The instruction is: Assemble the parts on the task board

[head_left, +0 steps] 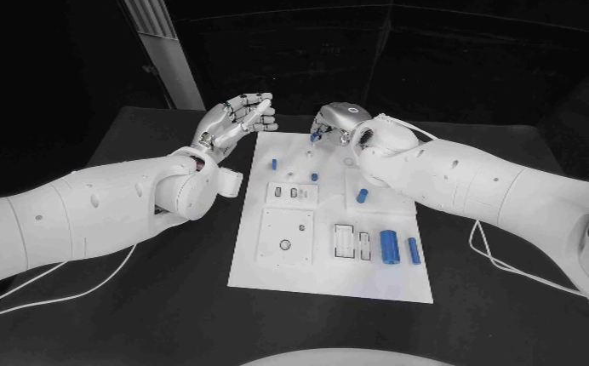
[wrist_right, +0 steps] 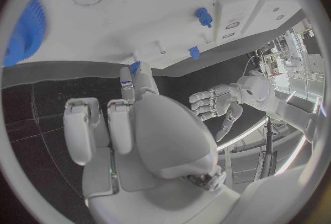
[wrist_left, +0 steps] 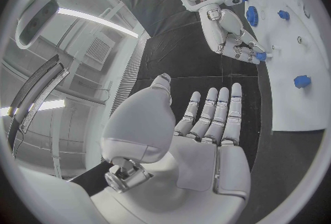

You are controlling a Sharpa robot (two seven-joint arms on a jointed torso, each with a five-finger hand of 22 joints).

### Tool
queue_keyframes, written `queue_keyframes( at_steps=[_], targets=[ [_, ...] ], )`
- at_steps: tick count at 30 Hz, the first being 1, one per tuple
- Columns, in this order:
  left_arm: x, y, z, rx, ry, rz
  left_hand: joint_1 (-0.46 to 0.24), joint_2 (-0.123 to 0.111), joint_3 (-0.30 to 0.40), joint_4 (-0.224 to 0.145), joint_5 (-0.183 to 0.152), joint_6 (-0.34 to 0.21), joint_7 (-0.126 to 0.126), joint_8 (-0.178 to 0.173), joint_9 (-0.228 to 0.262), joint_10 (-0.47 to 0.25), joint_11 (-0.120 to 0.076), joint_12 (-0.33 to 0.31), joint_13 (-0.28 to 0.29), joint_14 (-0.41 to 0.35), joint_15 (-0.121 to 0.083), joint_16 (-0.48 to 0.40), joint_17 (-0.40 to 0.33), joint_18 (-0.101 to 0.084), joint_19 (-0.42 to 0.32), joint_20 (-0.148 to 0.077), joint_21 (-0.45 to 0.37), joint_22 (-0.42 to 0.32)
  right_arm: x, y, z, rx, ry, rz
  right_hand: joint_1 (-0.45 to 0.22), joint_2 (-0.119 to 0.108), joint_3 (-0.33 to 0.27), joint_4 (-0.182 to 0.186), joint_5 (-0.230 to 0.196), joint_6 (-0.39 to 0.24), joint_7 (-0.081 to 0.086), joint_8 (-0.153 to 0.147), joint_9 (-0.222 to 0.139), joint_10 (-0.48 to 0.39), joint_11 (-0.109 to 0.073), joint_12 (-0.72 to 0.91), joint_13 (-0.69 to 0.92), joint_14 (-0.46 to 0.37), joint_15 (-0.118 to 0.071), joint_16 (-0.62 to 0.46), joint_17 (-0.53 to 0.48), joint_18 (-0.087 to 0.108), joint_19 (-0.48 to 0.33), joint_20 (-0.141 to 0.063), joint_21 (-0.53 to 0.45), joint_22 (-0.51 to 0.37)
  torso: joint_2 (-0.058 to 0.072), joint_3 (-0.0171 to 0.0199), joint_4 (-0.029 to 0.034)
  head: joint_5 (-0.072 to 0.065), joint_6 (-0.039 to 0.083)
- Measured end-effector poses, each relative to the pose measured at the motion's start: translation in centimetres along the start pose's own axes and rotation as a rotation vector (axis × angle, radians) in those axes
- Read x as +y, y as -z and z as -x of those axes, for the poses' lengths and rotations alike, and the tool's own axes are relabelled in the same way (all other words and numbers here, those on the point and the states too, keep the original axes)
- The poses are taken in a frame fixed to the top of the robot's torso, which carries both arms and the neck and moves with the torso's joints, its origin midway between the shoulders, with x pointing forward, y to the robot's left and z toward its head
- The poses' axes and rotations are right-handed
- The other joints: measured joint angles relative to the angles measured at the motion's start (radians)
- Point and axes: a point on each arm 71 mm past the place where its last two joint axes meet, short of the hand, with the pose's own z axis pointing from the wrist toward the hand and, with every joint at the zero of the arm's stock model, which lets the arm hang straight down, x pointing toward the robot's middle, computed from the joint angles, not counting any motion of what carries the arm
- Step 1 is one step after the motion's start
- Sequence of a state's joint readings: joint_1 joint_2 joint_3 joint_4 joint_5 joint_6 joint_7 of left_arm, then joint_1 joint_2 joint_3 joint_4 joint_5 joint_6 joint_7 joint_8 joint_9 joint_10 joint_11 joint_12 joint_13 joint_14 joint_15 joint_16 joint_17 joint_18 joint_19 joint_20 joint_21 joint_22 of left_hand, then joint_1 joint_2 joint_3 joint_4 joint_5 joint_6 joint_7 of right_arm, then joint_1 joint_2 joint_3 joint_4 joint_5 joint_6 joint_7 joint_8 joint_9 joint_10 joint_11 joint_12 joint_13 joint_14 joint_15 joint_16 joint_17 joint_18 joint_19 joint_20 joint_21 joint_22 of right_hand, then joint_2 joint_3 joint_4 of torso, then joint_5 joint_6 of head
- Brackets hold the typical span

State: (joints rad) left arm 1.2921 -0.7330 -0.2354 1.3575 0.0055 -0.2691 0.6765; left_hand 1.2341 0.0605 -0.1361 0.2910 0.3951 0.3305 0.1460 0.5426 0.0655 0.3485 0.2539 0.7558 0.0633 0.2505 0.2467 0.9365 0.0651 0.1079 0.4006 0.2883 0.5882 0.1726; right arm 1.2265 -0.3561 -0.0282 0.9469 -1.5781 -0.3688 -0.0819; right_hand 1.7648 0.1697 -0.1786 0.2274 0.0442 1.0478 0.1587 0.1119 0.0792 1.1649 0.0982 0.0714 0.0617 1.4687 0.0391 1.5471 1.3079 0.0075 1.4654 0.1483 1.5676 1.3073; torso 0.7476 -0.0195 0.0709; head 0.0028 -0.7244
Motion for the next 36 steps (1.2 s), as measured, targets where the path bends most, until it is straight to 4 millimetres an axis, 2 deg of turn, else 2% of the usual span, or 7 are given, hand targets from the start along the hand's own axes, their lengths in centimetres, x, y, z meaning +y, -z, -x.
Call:
queue_keyframes(
  at_steps=[36],
  targets=[
    [0.01,-0.01,0.11,-0.002,-0.002,0.0,0.0,0.0,0.0,0.0,0.004,-0.004,0.004,0.0,0.0,0.0,0.0,0.0,0.0,0.0,0.0,0.0,0.0,0.0,-0.003,0.003,0.0,0.0,-0.28,0.21,-0.2,0.036,0.002,-0.021,0.0,0.0,0.002,0.004,-0.001,-0.004,0.004,-0.004,-0.002,0.0,0.0,-0.004,0.0,0.0,0.0,0.0,0.0,0.0,0.0,0.0,0.0,0.0,0.0,0.0003,-0.001,-0.004,-0.006]
  ],
)
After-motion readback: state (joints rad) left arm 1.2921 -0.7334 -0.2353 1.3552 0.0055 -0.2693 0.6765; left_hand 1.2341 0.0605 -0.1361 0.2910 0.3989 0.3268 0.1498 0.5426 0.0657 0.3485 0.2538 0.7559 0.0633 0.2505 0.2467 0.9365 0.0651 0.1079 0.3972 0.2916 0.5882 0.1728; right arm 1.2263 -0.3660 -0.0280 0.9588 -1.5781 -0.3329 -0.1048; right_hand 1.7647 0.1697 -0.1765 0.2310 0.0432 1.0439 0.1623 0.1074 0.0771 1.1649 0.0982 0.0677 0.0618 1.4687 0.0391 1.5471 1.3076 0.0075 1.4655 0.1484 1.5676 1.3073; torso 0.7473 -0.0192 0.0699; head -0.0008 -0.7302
